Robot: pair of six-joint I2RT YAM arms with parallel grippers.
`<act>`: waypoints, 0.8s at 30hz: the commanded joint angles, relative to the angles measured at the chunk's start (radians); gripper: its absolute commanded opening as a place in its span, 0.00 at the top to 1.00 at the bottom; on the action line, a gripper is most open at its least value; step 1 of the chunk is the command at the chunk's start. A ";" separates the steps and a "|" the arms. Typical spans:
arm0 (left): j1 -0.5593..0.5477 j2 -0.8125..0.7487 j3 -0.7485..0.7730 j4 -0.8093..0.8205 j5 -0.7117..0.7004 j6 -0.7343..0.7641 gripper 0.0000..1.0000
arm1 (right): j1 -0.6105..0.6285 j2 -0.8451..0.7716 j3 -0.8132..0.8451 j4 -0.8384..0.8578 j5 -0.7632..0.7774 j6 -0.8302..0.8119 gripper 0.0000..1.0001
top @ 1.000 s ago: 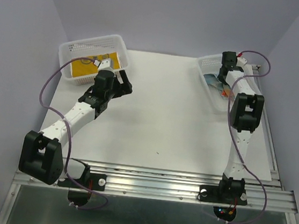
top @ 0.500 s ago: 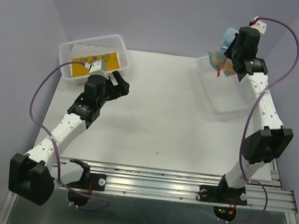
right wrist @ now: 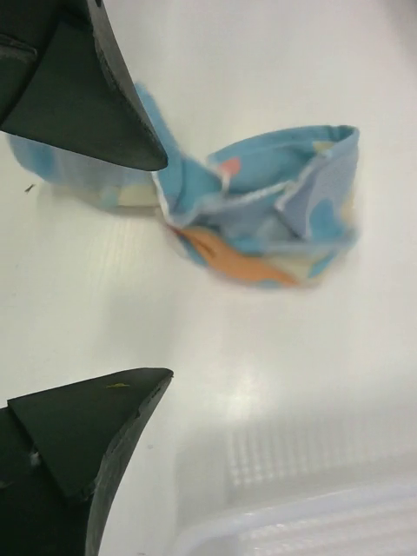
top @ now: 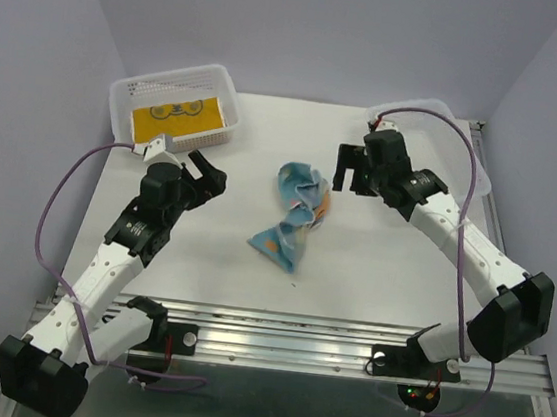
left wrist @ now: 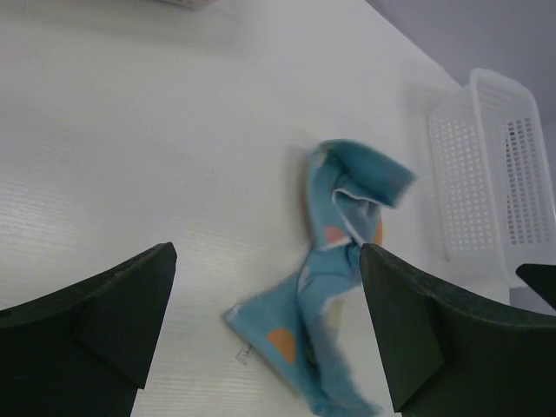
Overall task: Fold and stack the towels
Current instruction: Move the towel to the center of the board, then flatten out the crumpled towel
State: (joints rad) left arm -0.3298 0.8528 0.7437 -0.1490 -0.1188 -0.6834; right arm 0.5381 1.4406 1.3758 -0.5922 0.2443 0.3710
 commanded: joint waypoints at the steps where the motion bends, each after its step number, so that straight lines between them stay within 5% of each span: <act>1: -0.002 -0.021 -0.069 -0.064 -0.035 -0.054 0.01 | -0.006 -0.104 -0.156 0.002 -0.002 0.081 0.00; 8: -0.002 0.052 -0.133 -0.031 0.057 -0.051 0.01 | 0.008 -0.204 -0.375 0.072 -0.134 0.131 0.00; 13: -0.002 0.115 -0.191 0.006 0.085 -0.073 0.01 | 0.297 -0.184 -0.443 0.170 -0.097 0.092 0.00; 19: -0.002 0.111 -0.204 -0.015 0.053 -0.077 0.01 | 0.566 0.074 -0.290 0.170 0.051 0.022 0.00; 24: -0.002 0.078 -0.224 -0.037 0.027 -0.096 0.01 | 0.668 0.311 -0.129 0.115 0.150 -0.052 0.00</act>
State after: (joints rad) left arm -0.3298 0.9661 0.5385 -0.1844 -0.0620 -0.7624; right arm 1.1538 1.6604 1.1004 -0.4671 0.2642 0.3920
